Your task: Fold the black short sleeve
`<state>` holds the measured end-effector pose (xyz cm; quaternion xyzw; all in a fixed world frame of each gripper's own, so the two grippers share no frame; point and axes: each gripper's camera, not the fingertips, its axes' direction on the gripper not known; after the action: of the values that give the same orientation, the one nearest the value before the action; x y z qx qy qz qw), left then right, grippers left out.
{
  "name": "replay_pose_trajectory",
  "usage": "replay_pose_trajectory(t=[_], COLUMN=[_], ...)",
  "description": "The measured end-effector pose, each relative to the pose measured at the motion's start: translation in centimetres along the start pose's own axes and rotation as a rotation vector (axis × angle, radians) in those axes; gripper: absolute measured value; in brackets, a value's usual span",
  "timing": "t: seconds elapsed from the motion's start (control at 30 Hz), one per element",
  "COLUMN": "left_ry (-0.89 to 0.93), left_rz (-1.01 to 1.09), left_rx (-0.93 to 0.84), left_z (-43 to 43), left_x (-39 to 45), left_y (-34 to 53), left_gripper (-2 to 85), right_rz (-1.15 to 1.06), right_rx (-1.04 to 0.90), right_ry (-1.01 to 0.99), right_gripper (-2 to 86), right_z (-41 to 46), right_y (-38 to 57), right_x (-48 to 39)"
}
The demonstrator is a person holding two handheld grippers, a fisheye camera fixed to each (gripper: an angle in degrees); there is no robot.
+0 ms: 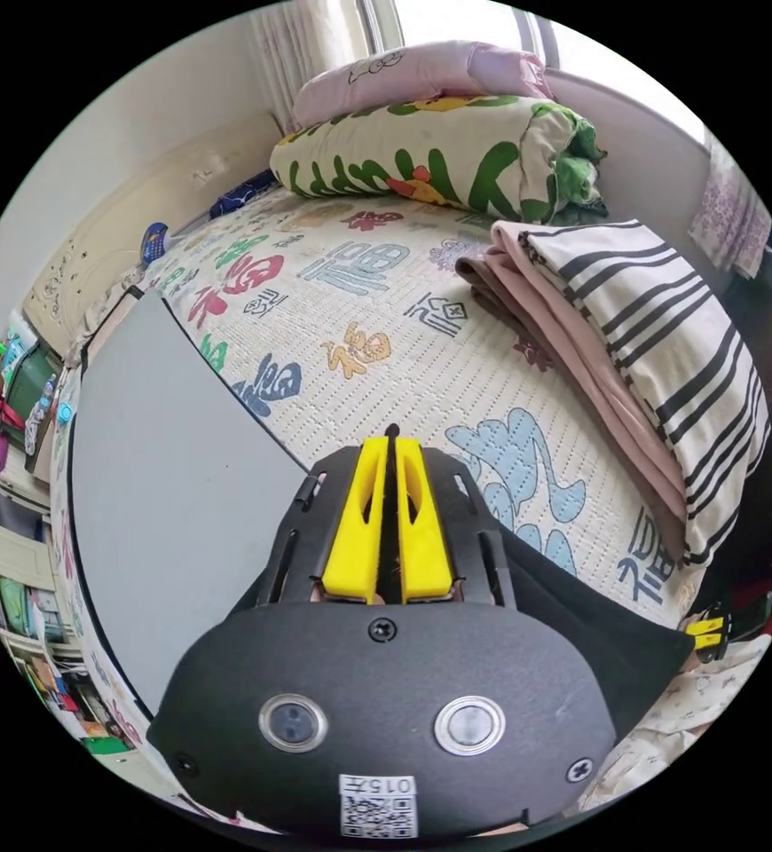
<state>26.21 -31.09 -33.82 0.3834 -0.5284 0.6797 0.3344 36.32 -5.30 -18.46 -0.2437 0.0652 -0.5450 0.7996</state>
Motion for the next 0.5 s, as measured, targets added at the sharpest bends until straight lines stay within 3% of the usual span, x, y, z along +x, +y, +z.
replay_pose_trajectory(t=[0.1,0.17,0.3,0.5], left_ry=[0.022,0.1,0.298,0.491], left_rz=[-0.027,-0.071,-0.122,-0.201], left_rx=[0.109,0.239,0.439,0.638], left_z=[-4.0,-8.5,-15.8,-26.6], left_x=[-0.6,-1.8,-4.6,-13.3], left_y=[1.0,1.7,3.1,9.0], left_gripper=[0.8,0.6,0.4,0.4], right_rz=[-0.033,-0.051,-0.086,-0.299], right_rx=[0.058,0.153,0.26,0.355], right_ry=[0.088,0.201,0.233,0.003], right_gripper=[-0.9,-1.0,-1.0,-1.0], right_z=[-0.9,-3.2,-6.3,-8.7], right_y=[-0.1,-0.9,-2.6,-5.4], right_x=[0.1,0.7,1.0,-4.1])
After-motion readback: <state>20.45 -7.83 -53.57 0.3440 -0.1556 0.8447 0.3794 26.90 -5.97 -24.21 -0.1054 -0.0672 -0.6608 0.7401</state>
